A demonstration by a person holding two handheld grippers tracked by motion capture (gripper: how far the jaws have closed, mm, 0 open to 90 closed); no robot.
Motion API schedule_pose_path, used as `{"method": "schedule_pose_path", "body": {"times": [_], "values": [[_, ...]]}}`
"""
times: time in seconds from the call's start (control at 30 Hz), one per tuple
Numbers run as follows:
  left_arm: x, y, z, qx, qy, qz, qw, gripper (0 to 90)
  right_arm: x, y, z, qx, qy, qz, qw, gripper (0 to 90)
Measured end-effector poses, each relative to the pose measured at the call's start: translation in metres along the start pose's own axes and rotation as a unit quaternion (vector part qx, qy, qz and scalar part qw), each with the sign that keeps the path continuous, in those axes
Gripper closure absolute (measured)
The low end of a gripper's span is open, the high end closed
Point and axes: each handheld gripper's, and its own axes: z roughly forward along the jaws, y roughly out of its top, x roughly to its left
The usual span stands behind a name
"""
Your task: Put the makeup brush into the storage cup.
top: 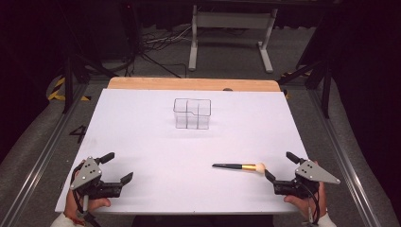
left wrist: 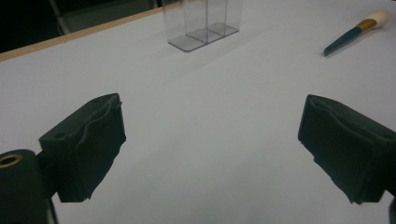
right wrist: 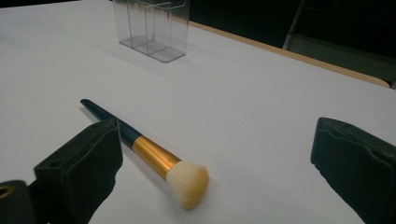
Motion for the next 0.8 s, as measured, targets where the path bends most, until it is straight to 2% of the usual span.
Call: {"method": "schedule_pose_path", "body": {"times": [0.2, 0.3, 0.37, 0.5, 0.57, 0.6, 0.67, 0.73, 0.8], "values": [[0.003, -0.004, 0.002, 0.011, 0.007, -0.009, 0.9999, 7.6, -0.001, 0.001, 0.001, 0.009, 0.009, -0.005, 0.9999, 4.2], [0.003, -0.004, 0.001, 0.015, 0.004, -0.004, 0.9999, 7.6, 0.0, 0.002, 0.002, 0.013, 0.014, -0.008, 0.9998, 5.2], [0.002, -0.005, 0.001, 0.017, 0.003, 0.001, 0.9998, 7.6, 0.0, 0.004, 0.005, 0.025, 0.026, -0.019, 0.9992, 6.7], [0.0, -0.007, 0.0, 0.028, 0.003, 0.002, 0.9996, 7.6, -0.003, 0.017, 0.009, 0.034, 0.039, -0.037, 0.998, 9.5], [-0.001, -0.007, 0.0, 0.028, 0.002, 0.002, 0.9996, 7.6, -0.005, 0.03, 0.01, 0.051, 0.048, -0.05, 0.9963, 10.8], [-0.001, -0.007, 0.0, 0.029, 0.003, 0.004, 0.9996, 7.6, -0.005, 0.03, 0.01, 0.051, 0.048, -0.05, 0.9963, 10.8], [-0.003, -0.008, 0.001, 0.032, 0.001, 0.007, 0.9995, 7.6, -0.005, 0.044, 0.013, 0.072, 0.061, -0.078, 0.9925, 9.9], [-0.002, -0.008, 0.002, 0.036, 0.001, 0.007, 0.9993, 7.6, -0.005, 0.059, 0.02, 0.096, 0.082, -0.103, 0.9867, 9.9], [-0.002, -0.009, 0.003, 0.039, 0.001, 0.006, 0.9992, 7.6, -0.002, 0.07, 0.03, 0.128, 0.095, -0.128, 0.9789, 10.2]]}}
